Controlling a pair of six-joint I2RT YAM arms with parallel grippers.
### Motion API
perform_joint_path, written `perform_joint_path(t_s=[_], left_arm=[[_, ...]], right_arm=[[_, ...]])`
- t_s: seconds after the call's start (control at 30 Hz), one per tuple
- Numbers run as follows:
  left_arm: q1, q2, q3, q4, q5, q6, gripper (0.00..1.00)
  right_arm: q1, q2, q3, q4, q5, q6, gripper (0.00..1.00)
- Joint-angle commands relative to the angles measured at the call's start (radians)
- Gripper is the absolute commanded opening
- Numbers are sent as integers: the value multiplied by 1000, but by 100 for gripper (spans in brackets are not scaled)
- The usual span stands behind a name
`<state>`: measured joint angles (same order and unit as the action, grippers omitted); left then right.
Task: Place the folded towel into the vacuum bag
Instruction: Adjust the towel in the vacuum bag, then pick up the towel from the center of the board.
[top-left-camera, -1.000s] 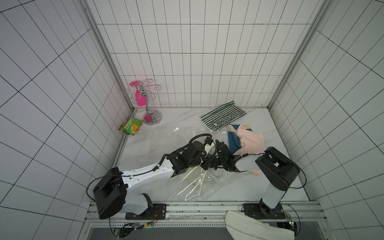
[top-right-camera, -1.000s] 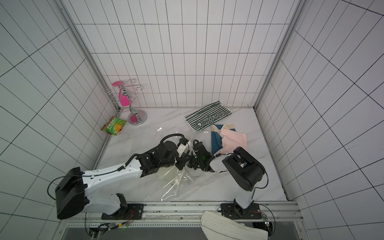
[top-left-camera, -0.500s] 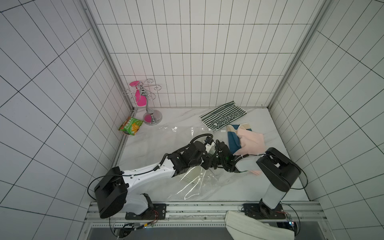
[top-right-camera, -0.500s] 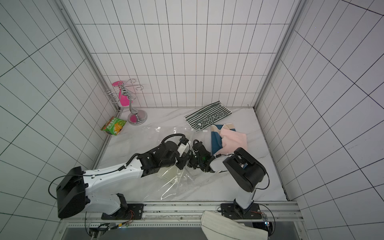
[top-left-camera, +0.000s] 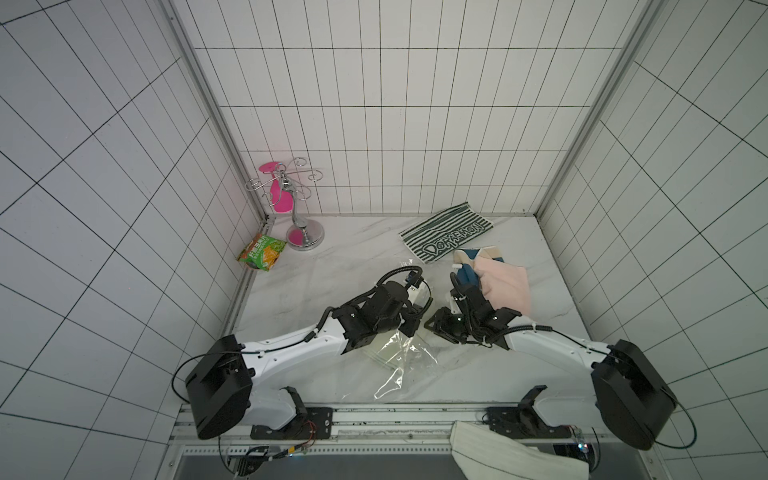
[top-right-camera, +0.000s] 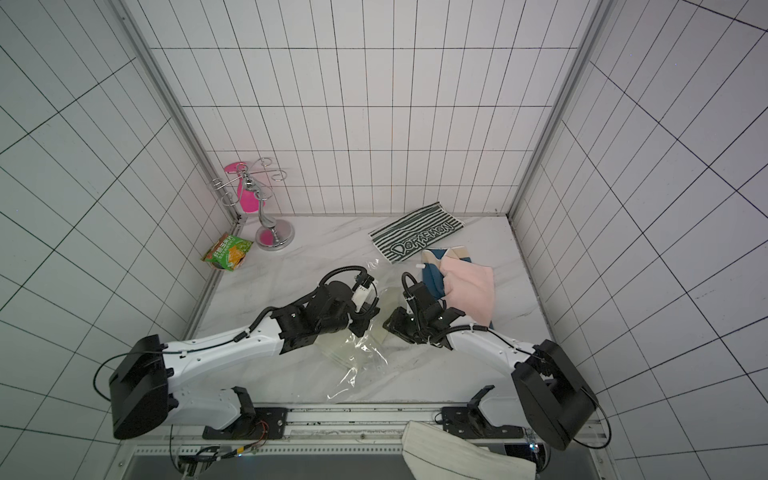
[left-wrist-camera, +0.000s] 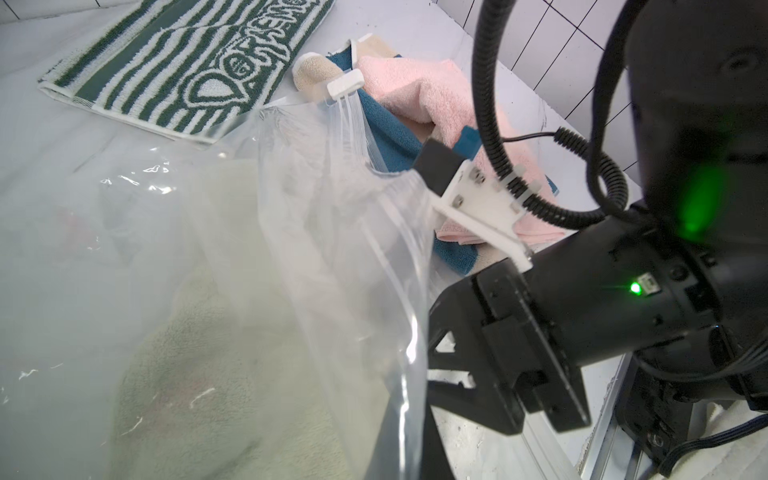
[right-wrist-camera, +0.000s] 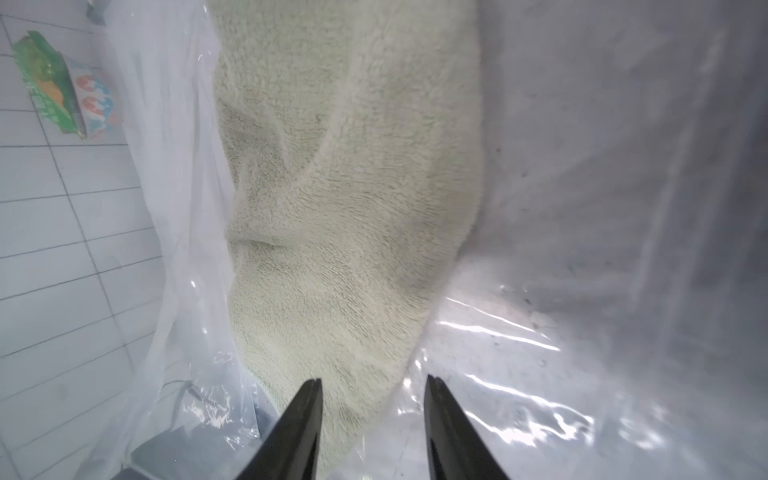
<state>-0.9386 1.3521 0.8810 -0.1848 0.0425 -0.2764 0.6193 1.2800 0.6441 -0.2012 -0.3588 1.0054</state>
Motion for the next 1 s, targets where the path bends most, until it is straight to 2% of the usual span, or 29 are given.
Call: perform_joint_path(t_s=[0.0, 0.17, 0.33, 0.37, 0.43, 0.57, 0.8, 0.9, 0.97], left_arm=[[6, -36, -15, 10, 1, 12, 0], [5, -21, -29, 52, 46, -1, 0], [4, -25, -39, 72, 50, 7, 0], [6, -30, -42, 72, 43, 9, 0], [10, -40, -45, 71, 41, 16, 0], [17, -47, -51, 71, 37, 25, 0], [49, -48, -48, 85, 56, 31, 0], [59, -52, -53, 90, 63, 29, 0], [60, -56, -56, 94, 65, 29, 0]], right_arm=[[-69, -81, 57, -227, 50, -94, 44], [-256, -161, 146, -408, 141, -226, 50], [-452, -55, 230, -520, 196, -359, 59], [-474, -31, 252, -523, 215, -377, 72], [-484, 15, 312, -526, 269, -404, 76], [-486, 136, 414, -526, 381, -430, 78], [-497, 292, 480, -470, 466, -418, 75], [-521, 349, 473, -431, 487, -424, 68], [-546, 393, 461, -398, 455, -430, 59]])
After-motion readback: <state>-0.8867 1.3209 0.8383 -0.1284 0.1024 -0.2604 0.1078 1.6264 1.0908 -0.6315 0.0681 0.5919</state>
